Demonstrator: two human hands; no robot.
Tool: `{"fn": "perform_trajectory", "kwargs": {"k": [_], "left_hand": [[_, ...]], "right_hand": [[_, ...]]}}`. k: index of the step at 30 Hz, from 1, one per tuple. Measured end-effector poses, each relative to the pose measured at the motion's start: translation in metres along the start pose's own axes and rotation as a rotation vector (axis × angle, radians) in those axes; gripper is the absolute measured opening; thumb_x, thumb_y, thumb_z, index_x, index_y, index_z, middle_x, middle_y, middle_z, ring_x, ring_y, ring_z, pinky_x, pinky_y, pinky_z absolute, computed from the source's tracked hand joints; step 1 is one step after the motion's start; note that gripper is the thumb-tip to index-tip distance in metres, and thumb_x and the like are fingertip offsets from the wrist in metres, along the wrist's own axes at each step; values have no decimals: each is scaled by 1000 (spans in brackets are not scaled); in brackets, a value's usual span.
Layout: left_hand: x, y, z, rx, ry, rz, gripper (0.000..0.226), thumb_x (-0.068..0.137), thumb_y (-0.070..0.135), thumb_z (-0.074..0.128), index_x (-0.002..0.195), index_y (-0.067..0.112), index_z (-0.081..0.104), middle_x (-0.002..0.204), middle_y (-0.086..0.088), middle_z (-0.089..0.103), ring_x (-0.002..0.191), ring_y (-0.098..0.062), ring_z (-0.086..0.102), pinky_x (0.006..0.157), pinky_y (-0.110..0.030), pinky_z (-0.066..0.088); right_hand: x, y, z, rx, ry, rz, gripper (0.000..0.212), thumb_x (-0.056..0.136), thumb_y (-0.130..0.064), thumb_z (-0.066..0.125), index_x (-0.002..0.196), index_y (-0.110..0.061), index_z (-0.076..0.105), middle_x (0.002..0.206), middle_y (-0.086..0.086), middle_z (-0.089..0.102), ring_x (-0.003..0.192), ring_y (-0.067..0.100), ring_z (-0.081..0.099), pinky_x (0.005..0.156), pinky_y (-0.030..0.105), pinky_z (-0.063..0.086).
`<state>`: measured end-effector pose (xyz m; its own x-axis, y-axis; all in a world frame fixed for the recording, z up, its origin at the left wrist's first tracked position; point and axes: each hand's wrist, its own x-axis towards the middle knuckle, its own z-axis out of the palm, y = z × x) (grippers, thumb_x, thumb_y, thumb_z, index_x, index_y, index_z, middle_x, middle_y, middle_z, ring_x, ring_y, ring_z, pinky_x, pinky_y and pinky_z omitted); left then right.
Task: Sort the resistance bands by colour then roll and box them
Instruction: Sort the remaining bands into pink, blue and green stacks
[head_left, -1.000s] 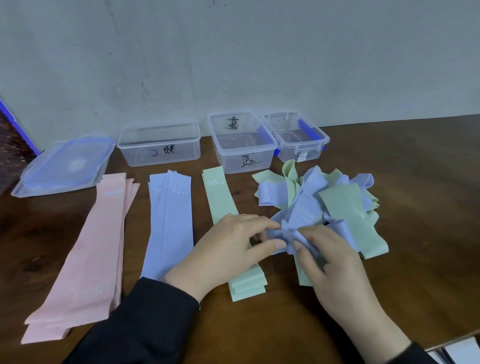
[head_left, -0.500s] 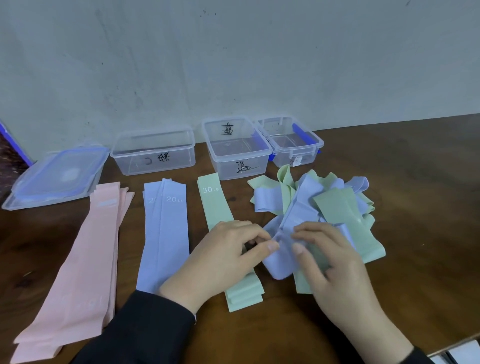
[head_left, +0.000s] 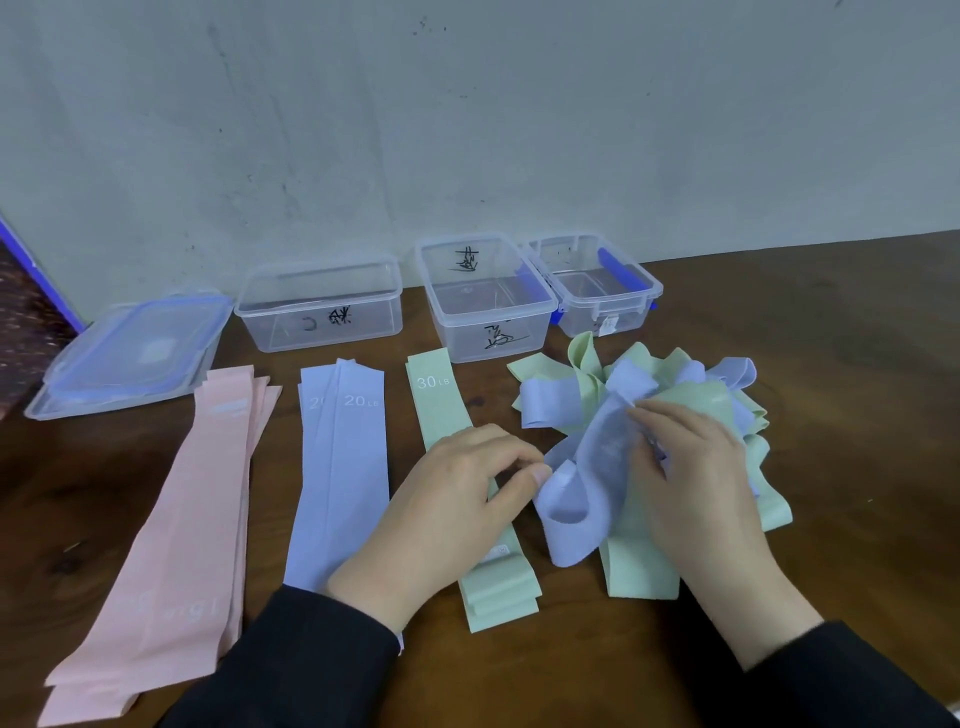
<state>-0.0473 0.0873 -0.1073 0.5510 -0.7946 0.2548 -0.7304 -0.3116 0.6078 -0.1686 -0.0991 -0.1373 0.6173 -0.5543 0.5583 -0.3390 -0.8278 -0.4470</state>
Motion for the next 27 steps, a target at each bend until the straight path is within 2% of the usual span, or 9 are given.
{"fn": "perform_trajectory", "kwargs": {"k": [3, 5, 7, 10, 15, 20, 22, 24, 27], "left_hand": [[-1, 1, 0, 0, 66, 3, 31, 99, 45, 48, 121, 34, 67, 105, 22, 61, 105, 2, 52, 85, -12, 44], [-1, 4, -1, 6, 73, 15, 38, 98, 49, 46, 133, 39, 59, 107, 24, 58, 106, 2, 52, 86, -13, 45], [-1, 9, -3, 48, 53, 51, 48, 96, 58, 42, 141, 43, 49, 107, 28, 51, 106, 4, 48, 87, -12, 43], [4, 19, -4, 97, 61, 99, 48, 97, 60, 44, 138, 38, 53, 102, 28, 46, 96, 3, 44, 83, -13, 40], [16, 42, -10, -69, 130, 128, 11, 98, 31, 61, 98, 28, 72, 81, 14, 55, 79, -10, 53, 67, -25, 44], [28, 78, -39, -346, 163, 108, 10, 95, 26, 66, 90, 32, 71, 79, 9, 65, 74, -7, 57, 69, -28, 47], [33, 93, -54, -335, 180, 124, 10, 96, 27, 64, 88, 31, 68, 74, 13, 62, 69, -4, 54, 67, -21, 43], [37, 107, -71, -314, 231, 146, 10, 96, 27, 64, 87, 29, 67, 74, 11, 63, 72, -10, 59, 67, -25, 47], [40, 123, -98, -342, 339, 159, 12, 96, 26, 64, 86, 20, 66, 75, 0, 67, 75, -21, 64, 70, -34, 51]], "right_hand": [[-6, -15, -12, 183, 130, -79, 24, 87, 5, 70, 103, -13, 73, 106, -2, 71, 104, 12, 64, 93, 25, 49], [-11, -29, -17, 315, 59, -55, 39, 88, 5, 69, 97, -32, 62, 100, -17, 66, 100, -8, 59, 85, 6, 43], [-17, -35, -15, 389, -13, -17, 49, 88, 2, 71, 89, -44, 53, 100, -28, 65, 99, -15, 57, 81, 2, 42], [-17, -40, -17, 417, -33, -37, 51, 87, -1, 74, 90, -48, 53, 108, -41, 58, 99, -9, 58, 83, 4, 43], [-15, -43, -28, 610, 40, 1, 60, 87, -6, 75, 100, -60, 53, 105, -28, 62, 101, 0, 62, 87, 9, 46], [8, -47, -53, 745, -103, 74, 30, 87, -16, 77, 107, -36, 69, 104, -13, 68, 105, 10, 63, 82, 19, 51], [17, -52, -65, 810, -164, 95, 22, 91, -16, 73, 105, -33, 72, 101, -8, 71, 102, 16, 66, 84, 34, 55], [22, -57, -73, 842, -225, 117, 10, 94, -22, 70, 103, -23, 71, 95, 4, 71, 94, 28, 66, 82, 52, 54], [23, -68, -78, 816, -226, 102, 33, 93, -41, 66, 97, -9, 66, 88, 20, 64, 88, 40, 60, 70, 54, 49]]}}
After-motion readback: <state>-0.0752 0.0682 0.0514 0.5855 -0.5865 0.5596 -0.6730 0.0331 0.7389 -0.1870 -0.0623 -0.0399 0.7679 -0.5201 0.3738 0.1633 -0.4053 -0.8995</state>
